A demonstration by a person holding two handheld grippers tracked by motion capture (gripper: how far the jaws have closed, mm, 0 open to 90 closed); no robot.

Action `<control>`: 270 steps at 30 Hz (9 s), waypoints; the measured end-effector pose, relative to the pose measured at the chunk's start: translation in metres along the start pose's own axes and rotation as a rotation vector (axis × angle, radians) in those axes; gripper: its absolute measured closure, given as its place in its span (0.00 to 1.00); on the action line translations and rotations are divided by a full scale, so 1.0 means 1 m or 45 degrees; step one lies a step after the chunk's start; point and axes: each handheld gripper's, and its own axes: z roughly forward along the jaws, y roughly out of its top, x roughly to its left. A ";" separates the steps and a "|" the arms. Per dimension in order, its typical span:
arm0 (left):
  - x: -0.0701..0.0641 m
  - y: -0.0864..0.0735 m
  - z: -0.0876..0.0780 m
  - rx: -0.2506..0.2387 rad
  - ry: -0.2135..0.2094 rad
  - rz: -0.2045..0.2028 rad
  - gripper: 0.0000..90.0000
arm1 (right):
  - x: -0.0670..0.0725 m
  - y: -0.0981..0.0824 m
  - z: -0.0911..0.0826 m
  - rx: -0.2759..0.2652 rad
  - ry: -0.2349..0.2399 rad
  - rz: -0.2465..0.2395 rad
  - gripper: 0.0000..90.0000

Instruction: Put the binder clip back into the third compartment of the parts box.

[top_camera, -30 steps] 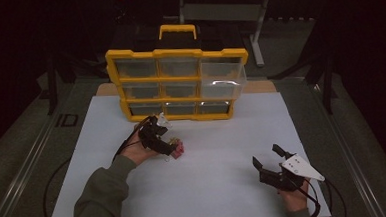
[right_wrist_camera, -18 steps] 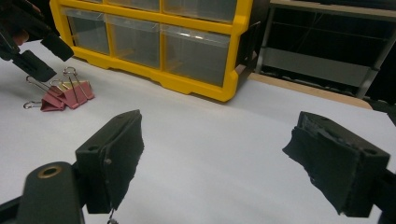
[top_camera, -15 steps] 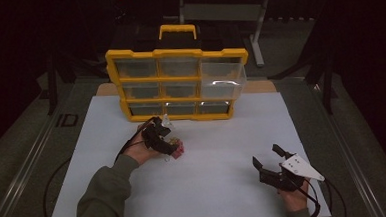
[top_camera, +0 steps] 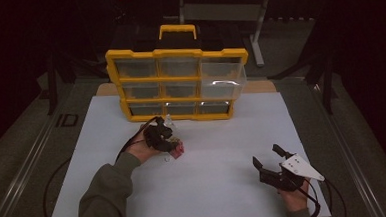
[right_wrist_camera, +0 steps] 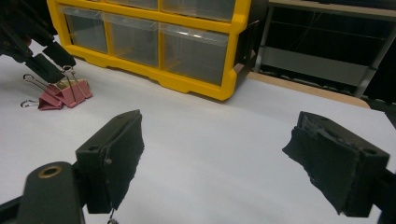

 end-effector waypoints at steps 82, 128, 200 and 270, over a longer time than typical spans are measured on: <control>0.017 0.000 -0.075 -0.282 -0.019 0.013 0.98 | -0.001 -0.001 0.001 0.007 -0.013 0.000 0.18; 0.015 0.051 -0.128 -0.418 -0.085 0.130 0.98 | -0.001 0.000 0.000 0.000 -0.005 0.002 0.18; 0.021 0.139 -0.196 -0.651 -0.092 0.203 0.98 | -0.001 0.000 0.000 -0.001 0.003 0.011 0.18; 0.036 0.158 -0.171 -0.532 -0.082 0.029 0.11 | 0.000 0.000 0.001 -0.007 0.015 0.002 0.18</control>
